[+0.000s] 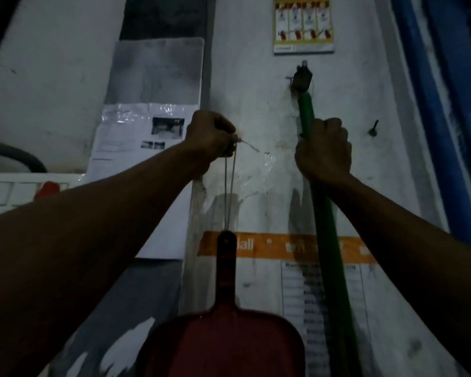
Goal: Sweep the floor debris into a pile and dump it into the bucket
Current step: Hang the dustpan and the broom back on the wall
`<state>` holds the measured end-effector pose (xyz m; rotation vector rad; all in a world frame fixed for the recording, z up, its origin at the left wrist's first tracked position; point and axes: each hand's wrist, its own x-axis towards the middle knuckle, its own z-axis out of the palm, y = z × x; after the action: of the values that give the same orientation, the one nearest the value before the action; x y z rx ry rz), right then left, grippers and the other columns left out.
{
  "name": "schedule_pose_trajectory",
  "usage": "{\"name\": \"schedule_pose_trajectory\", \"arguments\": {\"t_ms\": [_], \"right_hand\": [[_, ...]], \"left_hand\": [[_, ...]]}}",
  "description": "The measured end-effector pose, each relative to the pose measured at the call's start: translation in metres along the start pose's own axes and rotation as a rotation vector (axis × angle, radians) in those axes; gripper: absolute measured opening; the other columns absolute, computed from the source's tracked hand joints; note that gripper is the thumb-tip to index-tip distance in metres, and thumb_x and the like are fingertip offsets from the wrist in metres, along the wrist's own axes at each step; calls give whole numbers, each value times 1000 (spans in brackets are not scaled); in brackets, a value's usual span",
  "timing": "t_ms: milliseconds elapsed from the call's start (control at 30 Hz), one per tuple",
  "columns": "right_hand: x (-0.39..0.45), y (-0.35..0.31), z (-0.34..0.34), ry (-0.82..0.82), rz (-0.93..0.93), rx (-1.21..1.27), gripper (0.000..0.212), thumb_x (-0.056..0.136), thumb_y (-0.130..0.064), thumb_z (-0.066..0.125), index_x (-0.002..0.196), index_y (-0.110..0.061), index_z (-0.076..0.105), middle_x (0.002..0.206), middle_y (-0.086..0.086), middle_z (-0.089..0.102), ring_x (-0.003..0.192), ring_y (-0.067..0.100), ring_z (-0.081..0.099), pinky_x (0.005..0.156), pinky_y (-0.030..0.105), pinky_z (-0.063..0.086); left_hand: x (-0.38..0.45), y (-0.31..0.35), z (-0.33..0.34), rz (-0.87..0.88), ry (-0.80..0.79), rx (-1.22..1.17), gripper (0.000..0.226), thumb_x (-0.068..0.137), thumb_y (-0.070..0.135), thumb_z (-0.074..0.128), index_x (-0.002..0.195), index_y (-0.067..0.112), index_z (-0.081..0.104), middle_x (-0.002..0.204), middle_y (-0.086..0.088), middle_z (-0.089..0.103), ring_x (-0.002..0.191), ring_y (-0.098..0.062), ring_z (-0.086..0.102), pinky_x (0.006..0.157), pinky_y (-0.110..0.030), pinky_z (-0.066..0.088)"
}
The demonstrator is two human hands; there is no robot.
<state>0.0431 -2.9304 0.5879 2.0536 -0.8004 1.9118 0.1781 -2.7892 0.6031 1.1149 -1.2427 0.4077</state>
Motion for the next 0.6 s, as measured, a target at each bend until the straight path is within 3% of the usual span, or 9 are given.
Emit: {"name": "schedule_pose_trajectory", "arguments": {"t_ms": [67, 133, 267, 400, 600], "right_hand": [[-38, -16, -2, -68, 4, 265, 39, 101, -33, 45, 130, -8, 52, 123, 10, 55, 109, 25, 54, 91, 35, 44], [-66, -33, -1, -289, 133, 586, 34, 100, -38, 48, 116, -10, 62, 107, 4, 65, 96, 18, 62, 86, 34, 50], [-92, -57, 2, -601, 350, 918, 26, 98, -35, 55, 108, -12, 61, 98, 3, 67, 91, 13, 65, 81, 32, 55], [-102, -78, 3, -631, 430, 998, 9, 94, -17, 62, 100, -12, 66, 98, 6, 69, 92, 17, 67, 81, 33, 55], [-111, -93, -3, -562, 530, 989, 10, 95, -12, 60, 100, -5, 66, 89, 9, 67, 79, 17, 66, 67, 30, 55]], "left_hand": [[-9, 2, -3, -27, -39, -26, 9, 88, -2, 62, 94, 4, 58, 84, -9, 61, 73, -16, 64, 62, -20, 57], [-16, 2, -5, -48, -61, -58, 9, 88, -3, 62, 95, 3, 59, 85, -11, 62, 73, -16, 64, 60, -20, 58], [-28, 0, -8, -77, -112, -69, 10, 88, -3, 62, 97, 3, 60, 88, -11, 63, 75, -18, 65, 60, -22, 58], [-36, -4, -20, -96, -158, -95, 12, 88, -3, 62, 97, 3, 59, 91, -11, 63, 78, -18, 65, 62, -22, 58], [-41, -12, -47, -106, -183, -58, 15, 88, -2, 62, 102, 3, 61, 91, -8, 63, 77, -13, 64, 58, -16, 55]]}}
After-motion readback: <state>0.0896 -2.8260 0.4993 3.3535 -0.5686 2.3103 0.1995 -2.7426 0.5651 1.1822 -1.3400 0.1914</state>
